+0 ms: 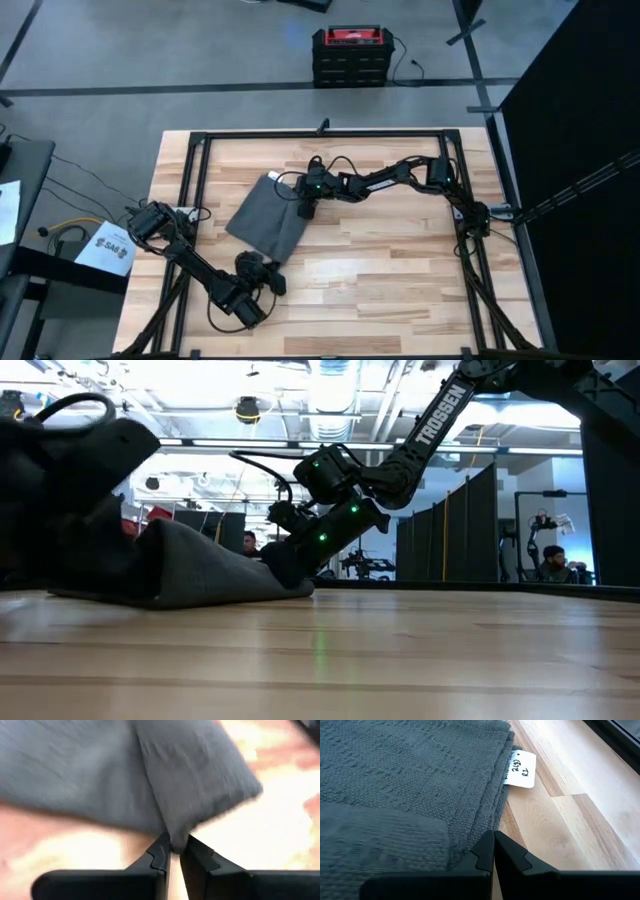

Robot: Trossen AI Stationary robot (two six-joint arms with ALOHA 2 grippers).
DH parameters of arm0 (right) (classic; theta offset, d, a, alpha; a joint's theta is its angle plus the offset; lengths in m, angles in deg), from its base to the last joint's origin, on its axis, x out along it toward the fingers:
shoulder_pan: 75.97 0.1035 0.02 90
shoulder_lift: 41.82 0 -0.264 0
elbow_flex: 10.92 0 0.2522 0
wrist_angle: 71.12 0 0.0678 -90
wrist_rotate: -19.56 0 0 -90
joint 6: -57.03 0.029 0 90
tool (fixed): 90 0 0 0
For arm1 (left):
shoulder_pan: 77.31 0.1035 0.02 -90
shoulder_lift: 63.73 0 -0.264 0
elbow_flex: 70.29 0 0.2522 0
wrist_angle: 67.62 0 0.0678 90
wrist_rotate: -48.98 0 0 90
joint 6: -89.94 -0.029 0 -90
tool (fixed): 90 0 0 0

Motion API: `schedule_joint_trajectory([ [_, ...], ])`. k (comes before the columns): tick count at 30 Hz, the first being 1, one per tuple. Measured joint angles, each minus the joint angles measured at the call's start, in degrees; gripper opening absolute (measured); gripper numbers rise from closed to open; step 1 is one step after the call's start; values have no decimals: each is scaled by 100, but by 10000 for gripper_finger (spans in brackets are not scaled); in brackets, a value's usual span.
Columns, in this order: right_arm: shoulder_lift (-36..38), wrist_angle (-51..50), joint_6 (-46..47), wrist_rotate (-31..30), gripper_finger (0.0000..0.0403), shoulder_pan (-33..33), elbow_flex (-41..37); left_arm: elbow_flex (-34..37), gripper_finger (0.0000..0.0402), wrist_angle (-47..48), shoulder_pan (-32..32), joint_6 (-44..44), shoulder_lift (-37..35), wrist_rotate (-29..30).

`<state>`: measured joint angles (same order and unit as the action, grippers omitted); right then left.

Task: Roll towel
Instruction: Roll the gray towel

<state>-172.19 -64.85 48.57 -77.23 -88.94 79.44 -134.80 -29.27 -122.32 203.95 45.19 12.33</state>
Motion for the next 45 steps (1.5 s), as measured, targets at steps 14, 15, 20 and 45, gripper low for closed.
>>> schedule_joint_trajectory([
  [14, -2, 18, -9, -4, 0, -2, 0, -232, 113, 495, -128, -2164, -27, -631],
  [15, -2, 18, -9, -6, 0, -2, 0, -324, 114, 690, -171, -2262, -58, -714],
  [20, -2, 18, -8, -11, 0, -2, 0, -992, 107, 2487, -335, -1938, -290, -622],
  [45, -2, -25, -11, -20, 0, -5, 0, 676, 77, -1084, 136, -2417, 1, 1147],
])
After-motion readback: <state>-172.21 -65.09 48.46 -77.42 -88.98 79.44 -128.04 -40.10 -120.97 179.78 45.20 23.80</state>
